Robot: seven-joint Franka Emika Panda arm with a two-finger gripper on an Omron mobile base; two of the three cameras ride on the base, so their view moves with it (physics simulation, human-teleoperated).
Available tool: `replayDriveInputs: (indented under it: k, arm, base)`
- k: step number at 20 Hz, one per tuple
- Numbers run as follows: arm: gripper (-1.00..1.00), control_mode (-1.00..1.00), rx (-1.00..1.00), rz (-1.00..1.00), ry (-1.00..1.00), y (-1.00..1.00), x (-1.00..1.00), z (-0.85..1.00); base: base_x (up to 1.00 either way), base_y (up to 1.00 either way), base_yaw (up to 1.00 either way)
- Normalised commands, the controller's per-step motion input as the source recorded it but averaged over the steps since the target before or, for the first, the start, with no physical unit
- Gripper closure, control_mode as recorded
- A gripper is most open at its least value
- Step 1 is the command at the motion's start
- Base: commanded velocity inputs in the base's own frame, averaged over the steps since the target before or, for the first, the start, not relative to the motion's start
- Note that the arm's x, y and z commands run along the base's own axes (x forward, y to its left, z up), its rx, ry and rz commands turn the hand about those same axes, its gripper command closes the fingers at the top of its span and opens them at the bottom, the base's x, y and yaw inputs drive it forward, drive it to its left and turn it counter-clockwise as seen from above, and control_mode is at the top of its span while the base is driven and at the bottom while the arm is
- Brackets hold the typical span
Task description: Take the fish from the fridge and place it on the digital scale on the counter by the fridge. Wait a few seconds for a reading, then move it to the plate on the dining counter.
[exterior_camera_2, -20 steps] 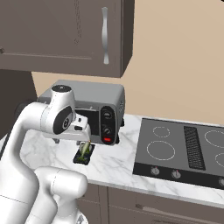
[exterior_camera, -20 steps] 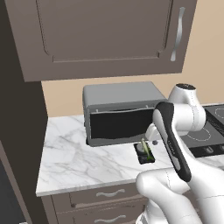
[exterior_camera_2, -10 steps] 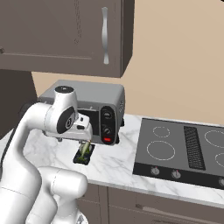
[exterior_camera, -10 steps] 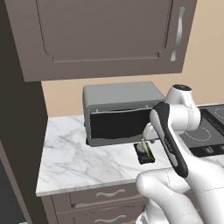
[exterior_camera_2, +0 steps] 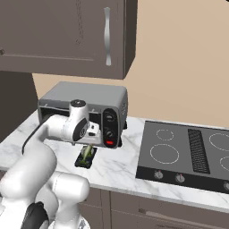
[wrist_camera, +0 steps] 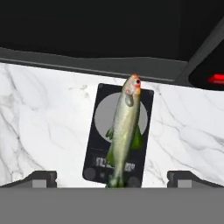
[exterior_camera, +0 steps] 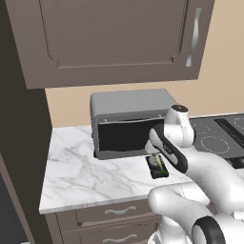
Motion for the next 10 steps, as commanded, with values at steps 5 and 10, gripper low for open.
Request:
replayDriveInputs:
  k: [5, 10]
  arm:
    - [-1.00, -1.00, -0.04, 0.00, 0.05, 0.00, 0.35, -0.27]
    - [-1.00, -1.00, 0.00, 0.00, 0.04, 0.00, 0.00, -0.16]
  base:
    - [0.00, 0.00, 0.00]
    - [0.00, 0.00, 0.00]
